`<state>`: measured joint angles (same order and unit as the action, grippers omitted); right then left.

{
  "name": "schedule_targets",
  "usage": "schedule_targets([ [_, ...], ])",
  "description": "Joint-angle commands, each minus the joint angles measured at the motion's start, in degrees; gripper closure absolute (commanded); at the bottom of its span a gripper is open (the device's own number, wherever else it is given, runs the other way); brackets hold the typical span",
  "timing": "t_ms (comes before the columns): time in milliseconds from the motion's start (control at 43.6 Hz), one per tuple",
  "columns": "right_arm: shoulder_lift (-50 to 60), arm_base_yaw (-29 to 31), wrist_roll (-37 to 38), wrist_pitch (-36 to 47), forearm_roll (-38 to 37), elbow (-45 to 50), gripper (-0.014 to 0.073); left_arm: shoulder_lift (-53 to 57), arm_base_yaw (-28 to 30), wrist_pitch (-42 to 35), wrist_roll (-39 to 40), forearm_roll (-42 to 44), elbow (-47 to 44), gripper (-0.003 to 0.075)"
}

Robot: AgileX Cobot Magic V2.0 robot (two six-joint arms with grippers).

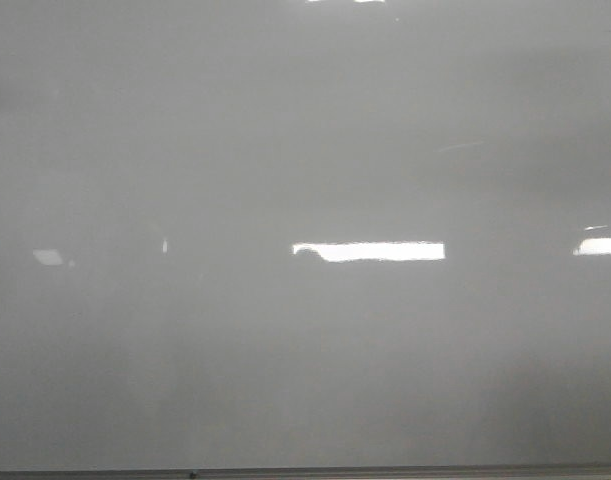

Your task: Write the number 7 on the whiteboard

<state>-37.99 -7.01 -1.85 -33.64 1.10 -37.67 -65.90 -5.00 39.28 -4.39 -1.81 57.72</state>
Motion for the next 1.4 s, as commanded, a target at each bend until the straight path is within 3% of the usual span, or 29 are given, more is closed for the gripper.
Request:
schedule_targets([
  [0,-0.27,-0.18,-0.36,4.40,0.07,-1.86,-0.0019,2.07,-3.06,6.67,-4.97,-1.26,6.18,0.0741],
  [229,-0.27,-0.18,-0.36,4.07,0.07,-1.86,-0.0019,0.45,-13.66,16.49,-22.69,-9.54,8.58,0.0741],
  [710,-1.51,-0.21,-1.74,-1.28,0.29,-2.61,-0.0019,-11.96,-35.75,15.01,-32.63,-10.78,8.62,0.0741],
  [1008,-11.39,-8.15,-24.93,-11.40,12.36,-8.62,-0.0019,-13.50,-40.63,14.46,-36.68,-10.66,8.62,0.0741],
  [1214,-19.03,-16.76,-41.07,-13.21,19.35,-12.28,-0.0019,-13.50,-40.72,14.46,-38.05,-10.89,8.62,0.0741],
  [1375,-24.68,-22.38,-48.77,-13.00,24.81,-16.79,-0.0019,-13.50,-40.72,14.33,-38.53,-10.88,8.62,0.0741],
])
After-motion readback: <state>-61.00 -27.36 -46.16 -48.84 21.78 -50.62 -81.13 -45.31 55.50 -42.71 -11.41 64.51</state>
